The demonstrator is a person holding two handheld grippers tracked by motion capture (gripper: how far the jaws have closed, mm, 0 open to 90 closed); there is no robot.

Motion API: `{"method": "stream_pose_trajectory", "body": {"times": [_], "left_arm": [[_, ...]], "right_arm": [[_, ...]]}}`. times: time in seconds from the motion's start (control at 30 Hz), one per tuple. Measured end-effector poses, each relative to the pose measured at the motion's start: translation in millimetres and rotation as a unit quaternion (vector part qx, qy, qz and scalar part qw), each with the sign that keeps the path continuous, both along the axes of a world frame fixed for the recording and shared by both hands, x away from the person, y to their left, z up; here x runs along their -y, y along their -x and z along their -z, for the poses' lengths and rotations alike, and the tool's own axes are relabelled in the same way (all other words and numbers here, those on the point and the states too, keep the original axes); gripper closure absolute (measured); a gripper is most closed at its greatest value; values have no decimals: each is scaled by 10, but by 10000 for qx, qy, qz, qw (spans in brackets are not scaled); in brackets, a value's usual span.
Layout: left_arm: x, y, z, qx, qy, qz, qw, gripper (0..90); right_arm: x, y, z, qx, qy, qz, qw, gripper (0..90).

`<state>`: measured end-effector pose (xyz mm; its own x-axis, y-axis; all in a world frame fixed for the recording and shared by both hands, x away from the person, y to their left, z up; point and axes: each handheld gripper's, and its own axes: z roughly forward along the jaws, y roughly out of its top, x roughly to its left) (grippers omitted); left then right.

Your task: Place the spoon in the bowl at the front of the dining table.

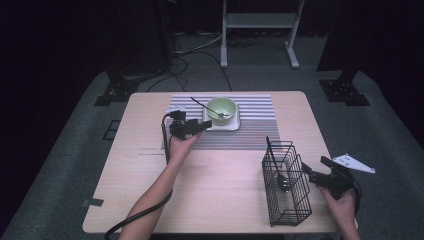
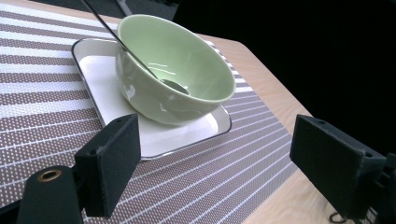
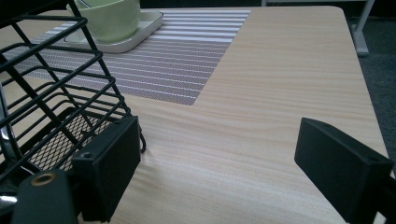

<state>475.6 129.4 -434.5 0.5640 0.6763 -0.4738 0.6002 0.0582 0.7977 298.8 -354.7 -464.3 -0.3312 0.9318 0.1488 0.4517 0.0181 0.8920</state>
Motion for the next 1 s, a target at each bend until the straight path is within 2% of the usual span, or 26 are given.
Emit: {"method": "stream_pose_trajectory", "body": {"times": [0.27, 0.47, 0.63, 0.77, 1.0], "left_arm": [[7, 95, -29, 74, -107, 120, 9998, 128], [-2, 182, -19, 71, -111, 161, 9998, 109], [11, 262, -30, 49, -163, 302, 9994, 97], [9, 318, -69, 114, -254, 381, 9989, 96], [-9, 413, -100, 159, -292, 479, 9983, 96]], "right_arm": [[8, 2, -1, 19, -5, -2, 10000, 133], [-2, 3, 0, 5, 9, -6, 10000, 133], [-8, 0, -1, 10, 33, -11, 10000, 133], [-15, -1, 2, 3, 50, -8, 10000, 133], [-12, 1, 3, -1, 52, -5, 10000, 133]]}}
